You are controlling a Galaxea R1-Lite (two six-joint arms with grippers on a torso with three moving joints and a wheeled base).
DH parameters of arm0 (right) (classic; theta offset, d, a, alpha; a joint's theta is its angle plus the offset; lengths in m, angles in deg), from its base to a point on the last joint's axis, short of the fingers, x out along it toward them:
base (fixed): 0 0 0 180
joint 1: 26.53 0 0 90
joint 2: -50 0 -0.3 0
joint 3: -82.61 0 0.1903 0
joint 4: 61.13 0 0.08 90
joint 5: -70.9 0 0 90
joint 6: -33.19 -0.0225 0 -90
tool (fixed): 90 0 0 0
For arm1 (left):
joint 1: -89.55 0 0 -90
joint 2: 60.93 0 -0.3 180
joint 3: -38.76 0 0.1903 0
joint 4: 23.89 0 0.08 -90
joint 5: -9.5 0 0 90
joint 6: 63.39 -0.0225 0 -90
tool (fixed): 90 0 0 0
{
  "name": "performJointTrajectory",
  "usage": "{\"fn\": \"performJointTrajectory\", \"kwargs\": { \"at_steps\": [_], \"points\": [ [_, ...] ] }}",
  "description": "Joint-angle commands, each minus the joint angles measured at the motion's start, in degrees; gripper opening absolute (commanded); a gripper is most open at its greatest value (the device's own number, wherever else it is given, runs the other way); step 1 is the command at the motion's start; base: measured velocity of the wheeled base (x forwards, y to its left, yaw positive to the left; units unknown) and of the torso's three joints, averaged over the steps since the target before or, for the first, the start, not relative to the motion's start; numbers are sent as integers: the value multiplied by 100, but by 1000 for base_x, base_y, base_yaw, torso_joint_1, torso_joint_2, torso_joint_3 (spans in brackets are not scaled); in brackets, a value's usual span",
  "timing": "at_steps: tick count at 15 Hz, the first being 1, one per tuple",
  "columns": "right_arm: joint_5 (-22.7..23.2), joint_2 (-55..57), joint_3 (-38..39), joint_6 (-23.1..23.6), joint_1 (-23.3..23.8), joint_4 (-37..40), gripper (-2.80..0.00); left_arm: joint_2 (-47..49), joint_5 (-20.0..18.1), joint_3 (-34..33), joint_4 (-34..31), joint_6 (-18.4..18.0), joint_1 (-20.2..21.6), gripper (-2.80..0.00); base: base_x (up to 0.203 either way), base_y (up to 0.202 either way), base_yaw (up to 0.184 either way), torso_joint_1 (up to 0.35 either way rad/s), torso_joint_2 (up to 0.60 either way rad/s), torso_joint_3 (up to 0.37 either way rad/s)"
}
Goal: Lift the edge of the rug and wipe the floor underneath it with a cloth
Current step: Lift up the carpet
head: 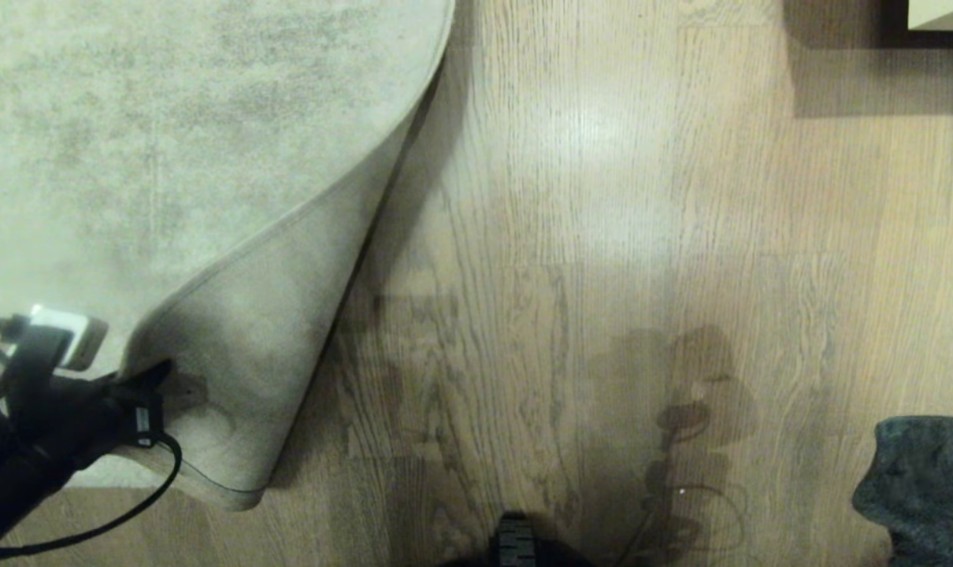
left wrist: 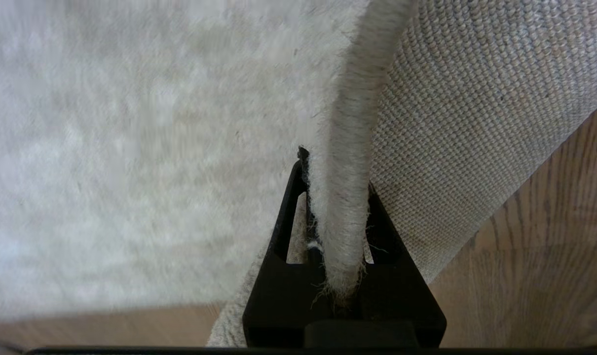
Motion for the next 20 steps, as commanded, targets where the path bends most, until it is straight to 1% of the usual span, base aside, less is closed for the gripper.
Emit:
{"fn": "performJointTrajectory", "kwargs": {
  "at_steps": [1,3,4,13,16,17,18,20],
  "points": [
    [-2,9,0,-1,-8,-3,-280,43,-66,85,60,-142,16,-280,0,0,0,0,0,0],
    [-2,9,0,-1,-8,-3,-280,32,-215,84,60,-261,15,-280,0,0,0,0,0,0],
    [-2,9,0,-1,-8,-3,-280,25,-230,91,60,-270,14,-280,0,0,0,0,0,0],
    [0,9,0,-1,-8,-3,-280,87,-221,83,60,-235,31,-280,0,0,0,0,0,0],
    [-2,9,0,-1,-8,-3,-280,86,-230,139,74,-234,176,-280,0,0,0,0,0,0],
    [-2,9,0,-1,-15,-3,-280,98,-230,168,143,-235,227,-280,0,0,0,0,0,0],
    [-2,9,0,-1,-8,-3,-280,196,-230,170,354,-235,257,-280,0,0,0,0,0,0],
    [4,9,0,-1,-10,-3,-280,617,-224,152,1182,-222,267,-280,0,0,0,0,0,0]
  ]
}}
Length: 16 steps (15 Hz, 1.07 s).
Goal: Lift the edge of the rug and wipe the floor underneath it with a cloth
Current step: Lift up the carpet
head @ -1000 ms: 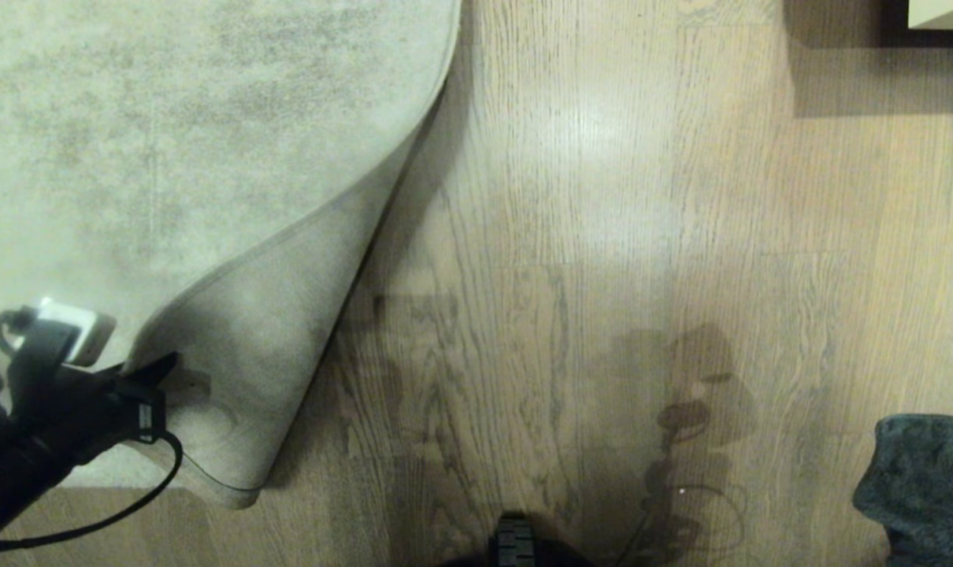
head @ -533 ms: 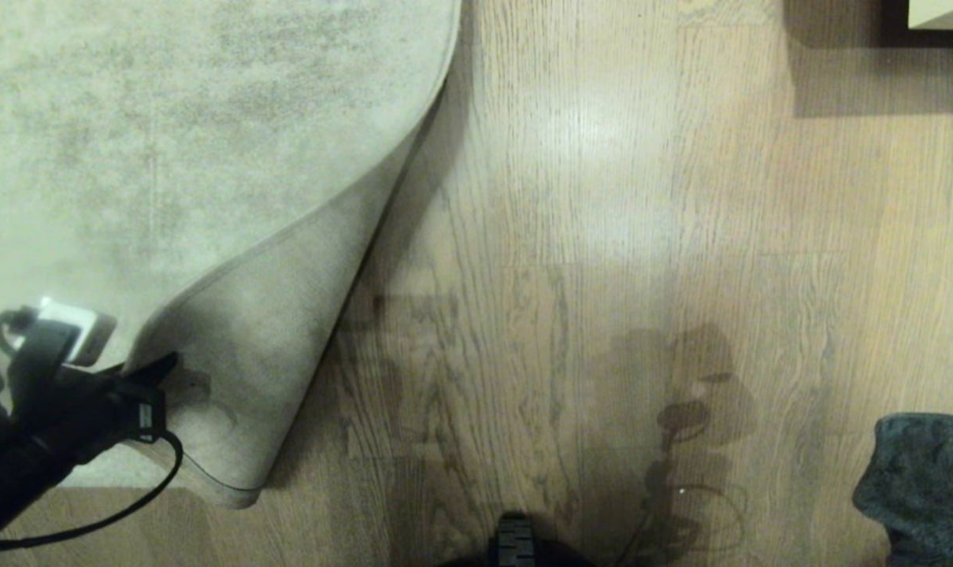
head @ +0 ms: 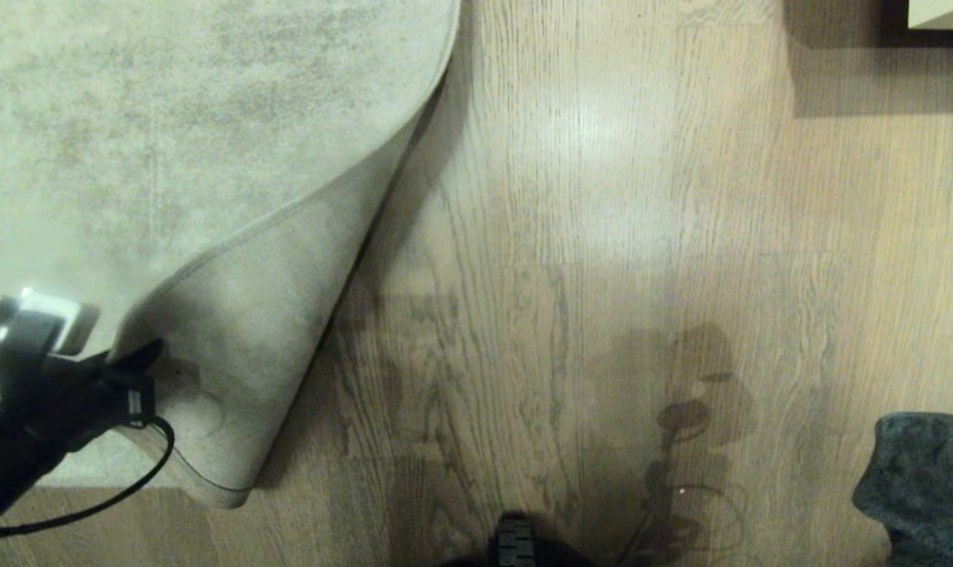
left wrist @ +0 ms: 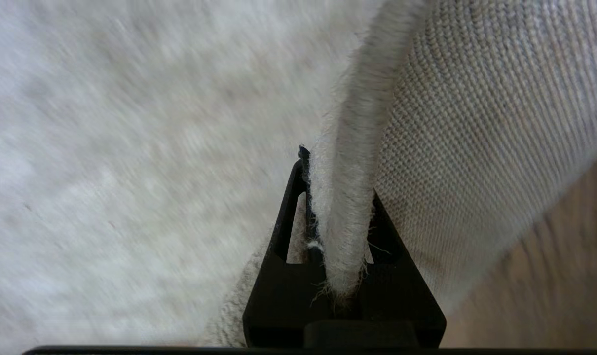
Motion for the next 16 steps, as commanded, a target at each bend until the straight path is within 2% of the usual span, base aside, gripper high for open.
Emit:
{"fn": "performJointTrajectory", "kwargs": {
  "at_steps": [1,2,3,16],
  "points": [
    [-2,9,0,-2,0,-4,-280,592,2,-24,998,2,22,-280,0,0,0,0,0,0],
    [-2,9,0,-2,0,-4,-280,813,16,-43,1474,7,14,-280,0,0,0,0,0,0],
    [-2,9,0,-2,0,-4,-280,931,23,-51,1691,9,8,-280,0,0,0,0,0,0],
    [-2,9,0,-2,-7,-4,-280,732,87,-407,1726,169,23,-280,0,0,0,0,0,0]
  ]
}}
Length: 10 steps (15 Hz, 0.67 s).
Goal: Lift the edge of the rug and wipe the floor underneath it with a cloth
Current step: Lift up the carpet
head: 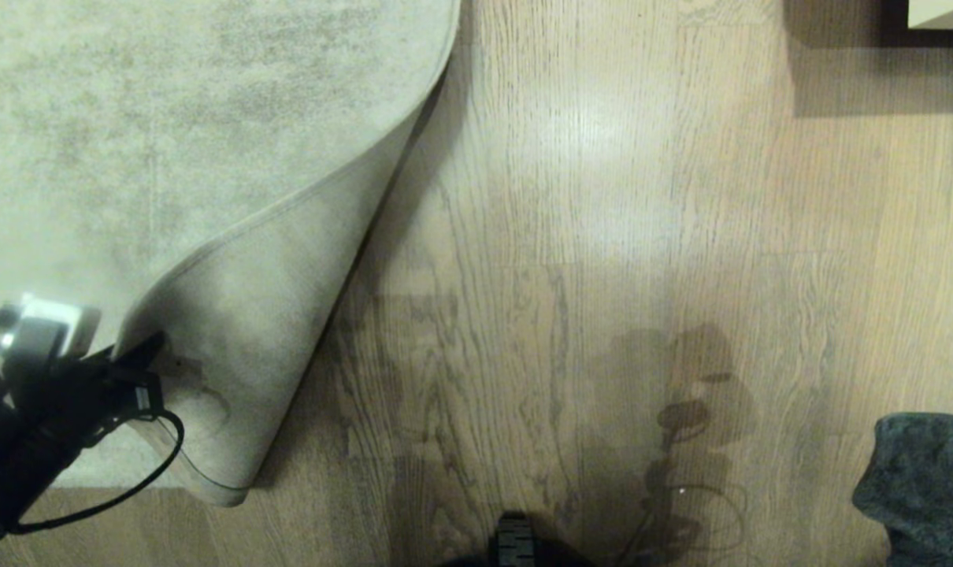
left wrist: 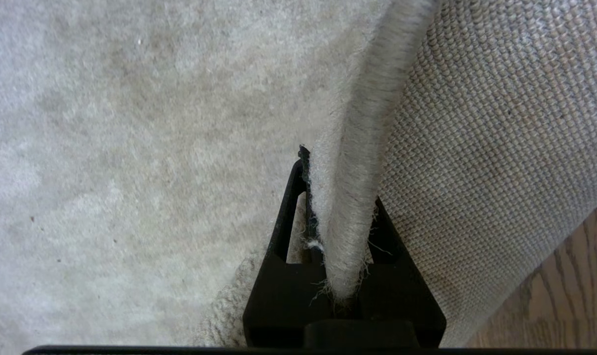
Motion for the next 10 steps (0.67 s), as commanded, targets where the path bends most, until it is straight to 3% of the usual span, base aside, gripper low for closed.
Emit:
{"fn": "performJointTrajectory", "kwargs": {
  "at_steps": [1,10],
  "points": [
    [-2,9,0,14,0,-3,-280,-29,-5,-161,267,-12,5,-280,0,0,0,0,0,0],
    [6,5,0,23,0,-12,-280,-117,43,-231,267,-13,5,-280,0,0,0,0,0,0]
  ]
}}
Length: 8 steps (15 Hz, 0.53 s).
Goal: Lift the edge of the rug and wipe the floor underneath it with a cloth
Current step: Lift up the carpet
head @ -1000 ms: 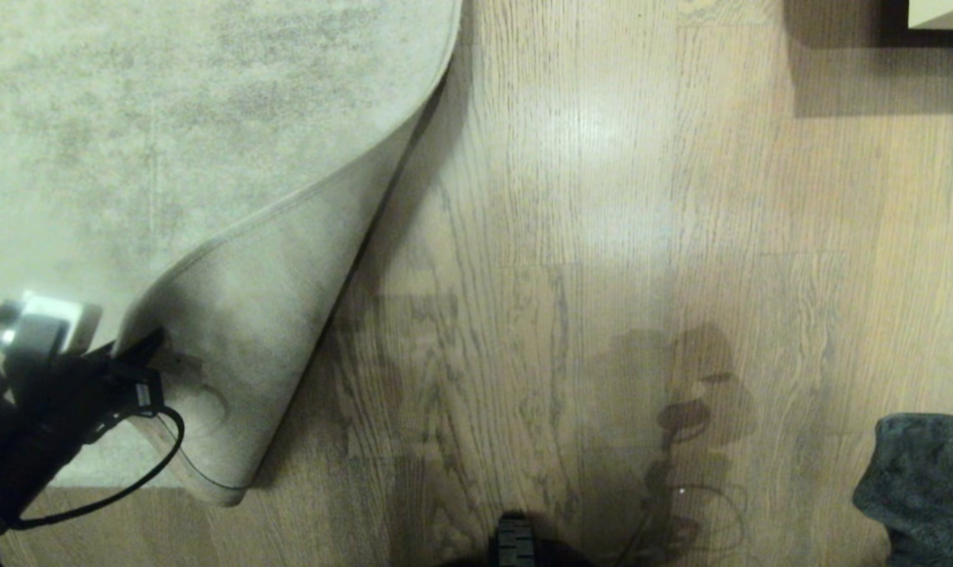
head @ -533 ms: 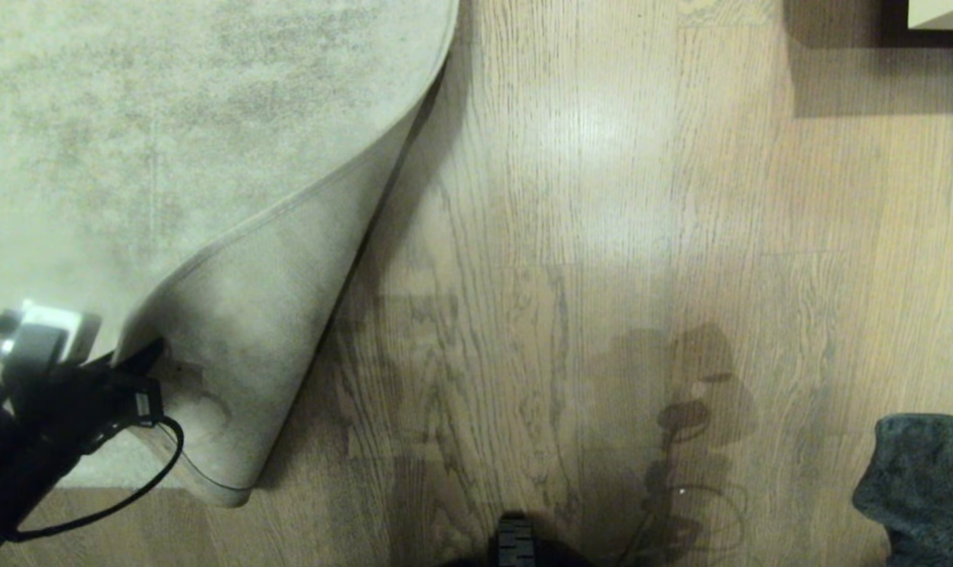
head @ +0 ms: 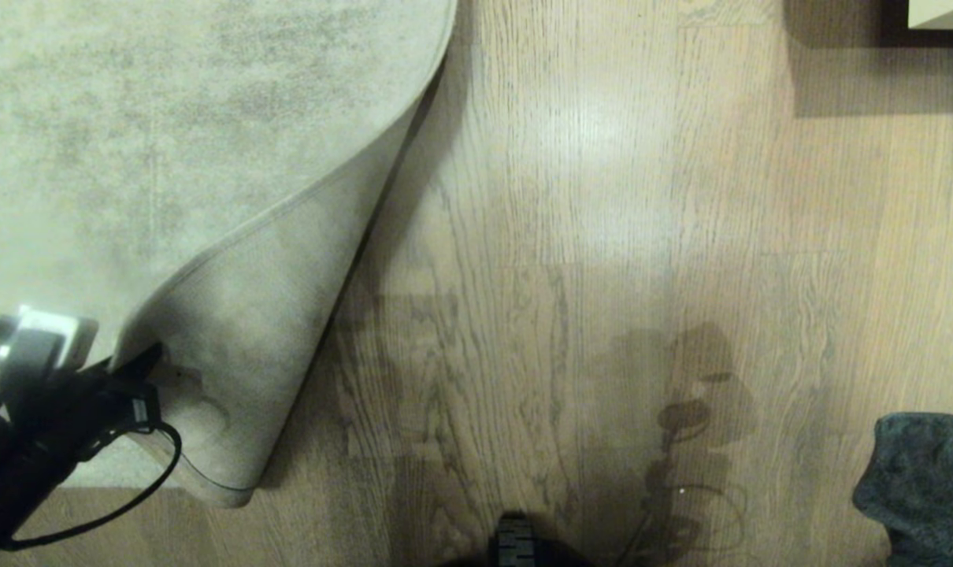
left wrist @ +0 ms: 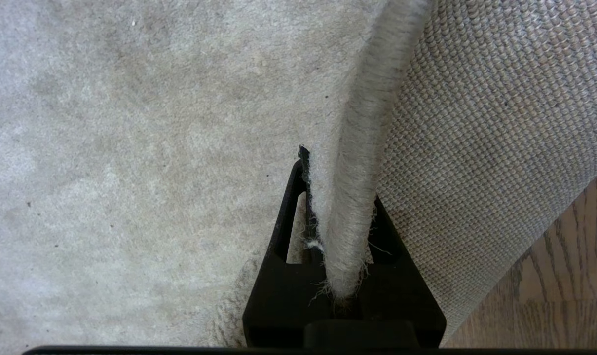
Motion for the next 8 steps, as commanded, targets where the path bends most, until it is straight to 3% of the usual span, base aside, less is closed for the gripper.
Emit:
{"fn": "performJointTrajectory", "kwargs": {
  "at_steps": [1,6,8],
  "points": [
    [5,9,0,63,-5,-22,-280,-15,82,-1,278,-10,1,-280,0,0,0,0,0,0],
    [38,12,-599,151,-5,318,-280,-97,91,-98,278,-1,1,-280,0,0,0,0,0,0],
    [315,56,-1015,156,-5,807,-280,-194,91,-209,278,1,1,-280,0,0,0,0,0,0]
  ]
}}
